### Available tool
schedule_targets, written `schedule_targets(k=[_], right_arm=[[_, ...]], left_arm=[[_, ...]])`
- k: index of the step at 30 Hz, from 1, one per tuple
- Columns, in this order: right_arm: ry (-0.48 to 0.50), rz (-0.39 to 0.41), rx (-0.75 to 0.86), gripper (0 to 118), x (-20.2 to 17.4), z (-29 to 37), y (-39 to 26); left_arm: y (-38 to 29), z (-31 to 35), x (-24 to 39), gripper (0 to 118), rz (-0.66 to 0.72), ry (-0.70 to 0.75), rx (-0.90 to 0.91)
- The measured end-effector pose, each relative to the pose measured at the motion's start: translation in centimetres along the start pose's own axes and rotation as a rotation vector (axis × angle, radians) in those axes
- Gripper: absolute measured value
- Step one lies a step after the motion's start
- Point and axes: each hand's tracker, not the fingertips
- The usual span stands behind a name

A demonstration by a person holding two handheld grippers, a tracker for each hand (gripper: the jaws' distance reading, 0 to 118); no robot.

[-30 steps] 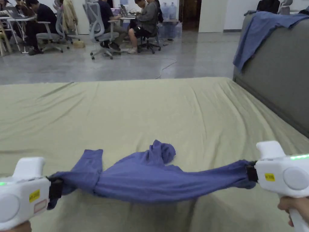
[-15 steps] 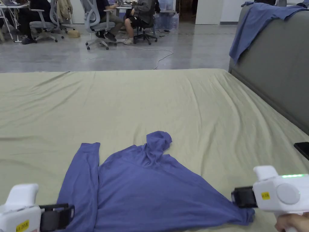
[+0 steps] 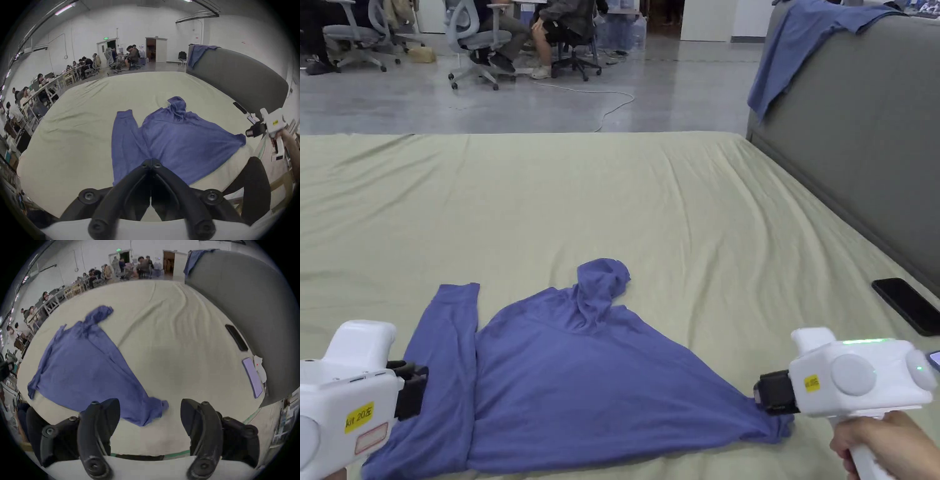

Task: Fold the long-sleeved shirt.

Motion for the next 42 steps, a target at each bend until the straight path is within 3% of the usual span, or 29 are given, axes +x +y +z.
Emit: schedule_targets(k=[2,5,7,9,10,11,12,13,19,23,25,29,30,31,32,33,39,42], right_arm=[[0.003,-0.002,-0.031,75,-0.1,-1.6,-0.1],[-0.012,0.003,-0.063,49,-0.5,-4.3,-0.1],[-0.012,0.006,-0.084,37,-0.4,-5.6,0.3],[0.01,0.002,-0.098,33,-0.2,-6.8,0.3],[0.004,0.011,-0.101,24,-0.4,-6.1,0.7],[0.019,0.036,-0.09,9,-0.4,-5.8,0.6],[0.038,0.07,-0.06,6,-0.5,-5.8,0.5],[0.03,0.075,-0.071,6,-0.8,-6.1,0.2],[-0.002,0.096,-0.093,6,-1.2,-6.5,0.8],[0.028,0.064,-0.094,6,-0.5,-6.5,0.9],[0.044,0.044,-0.093,6,-0.1,-6.7,0.8],[0.059,0.026,-0.087,6,0.1,-6.5,0.7],[0.06,0.025,-0.086,6,0.1,-6.5,0.7],[0.059,0.025,-0.086,6,0.1,-6.5,0.7],[0.058,0.027,-0.086,6,0.0,-6.5,0.7],[0.055,0.03,-0.086,6,0.0,-6.5,0.7],[0.094,0.016,-0.094,6,0.8,-4.5,2.1],[0.141,-0.003,0.021,6,1.4,-1.2,5.2]], left_arm=[[1.1,-1.0,0.2,0,-0.007,-0.01,0.003],[2.9,-2.2,1.1,0,-0.012,-0.012,0.022],[4.2,-3.5,1.8,0,-0.014,-0.014,0.03],[5.7,-6.1,1.3,0,0.004,-0.018,0.026],[6.4,-7.5,1.5,25,-0.002,-0.03,0.009],[7.0,-8.7,1.6,62,-0.001,-0.036,-0.004],[7.6,-10.5,1.7,97,-0.006,-0.049,-0.026],[8.3,-12.5,1.9,117,-0.013,-0.057,-0.046],[12.7,-23.7,2.2,112,-0.092,-0.036,-0.109],[12.5,-30.4,2.4,103,-0.106,0.021,-0.269],[11.4,-32.4,2.7,100,-0.104,0.056,-0.338],[10.2,-32.6,2.7,98,-0.066,0.026,-0.286],[10.1,-32.1,2.9,90,-0.076,0.02,-0.273],[10.2,-31.7,3.4,64,-0.093,-0.004,-0.256],[10.5,-31.1,3.6,27,-0.122,0.001,-0.232],[10.7,-30.7,4.2,0,-0.168,0.032,-0.228],[13.8,-27.2,3.6,0,-0.088,-0.004,-0.162],[16.6,-23.4,2.0,0,-0.103,-0.005,-0.073]])
